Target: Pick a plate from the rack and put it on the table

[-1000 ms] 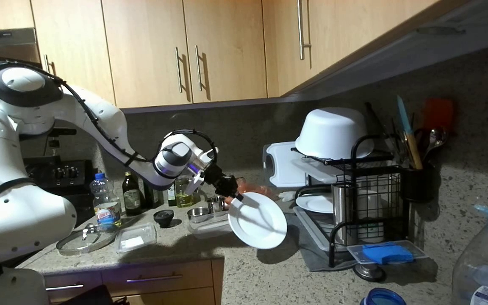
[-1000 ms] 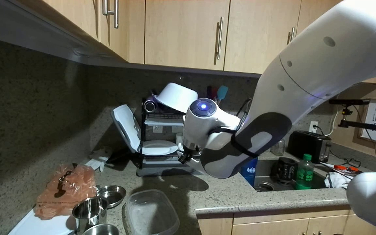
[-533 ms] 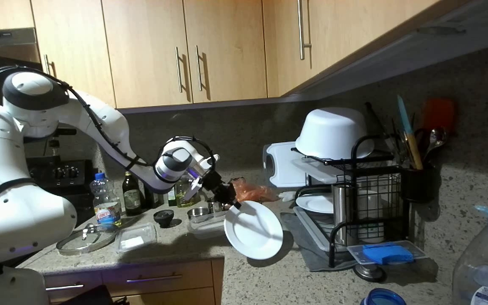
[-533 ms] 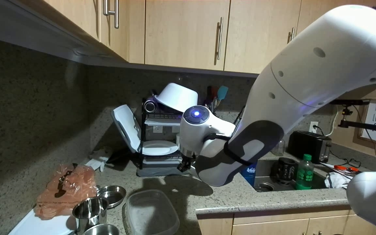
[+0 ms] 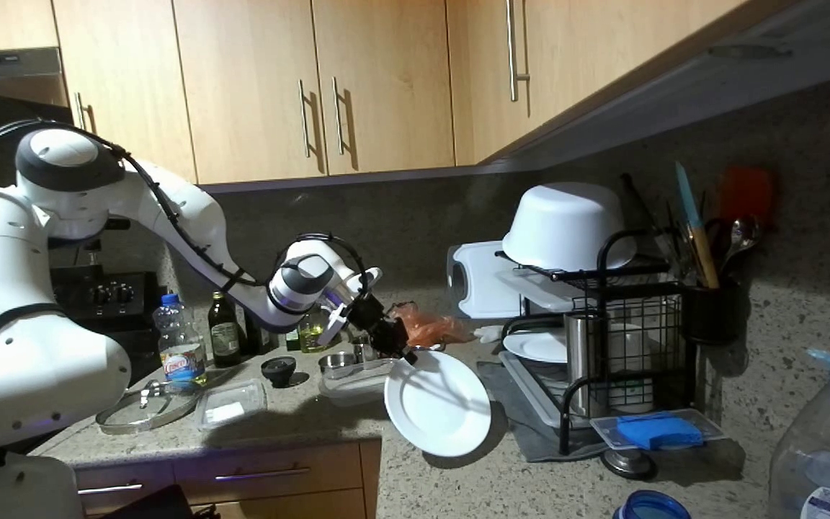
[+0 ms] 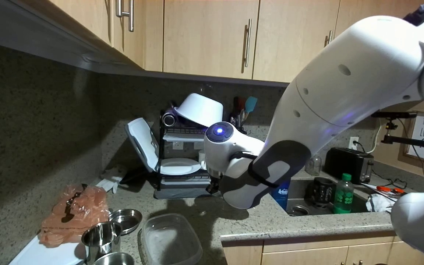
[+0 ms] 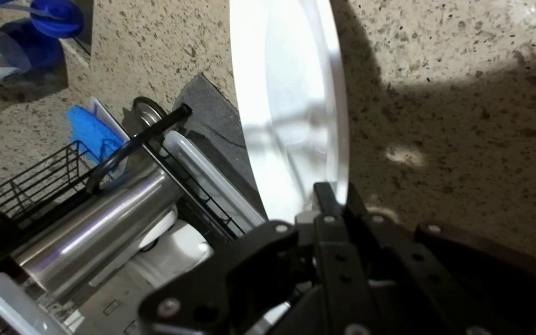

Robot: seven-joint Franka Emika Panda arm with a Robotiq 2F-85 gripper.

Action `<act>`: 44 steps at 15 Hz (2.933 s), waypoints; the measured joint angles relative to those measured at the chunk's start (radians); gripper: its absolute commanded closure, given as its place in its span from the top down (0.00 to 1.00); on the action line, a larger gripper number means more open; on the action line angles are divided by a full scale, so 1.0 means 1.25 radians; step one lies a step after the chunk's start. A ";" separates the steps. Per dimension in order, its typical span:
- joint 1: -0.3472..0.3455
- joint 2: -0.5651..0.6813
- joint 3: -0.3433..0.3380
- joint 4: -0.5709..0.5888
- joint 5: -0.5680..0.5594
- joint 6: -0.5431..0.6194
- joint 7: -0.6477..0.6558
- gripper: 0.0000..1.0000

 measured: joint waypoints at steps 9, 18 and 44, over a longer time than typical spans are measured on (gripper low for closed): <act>-0.073 -0.038 0.068 0.045 0.017 -0.061 -0.001 0.02; -0.130 -0.090 0.118 0.088 0.046 -0.084 -0.003 0.02; -0.261 -0.215 0.221 0.240 0.087 -0.195 -0.077 0.01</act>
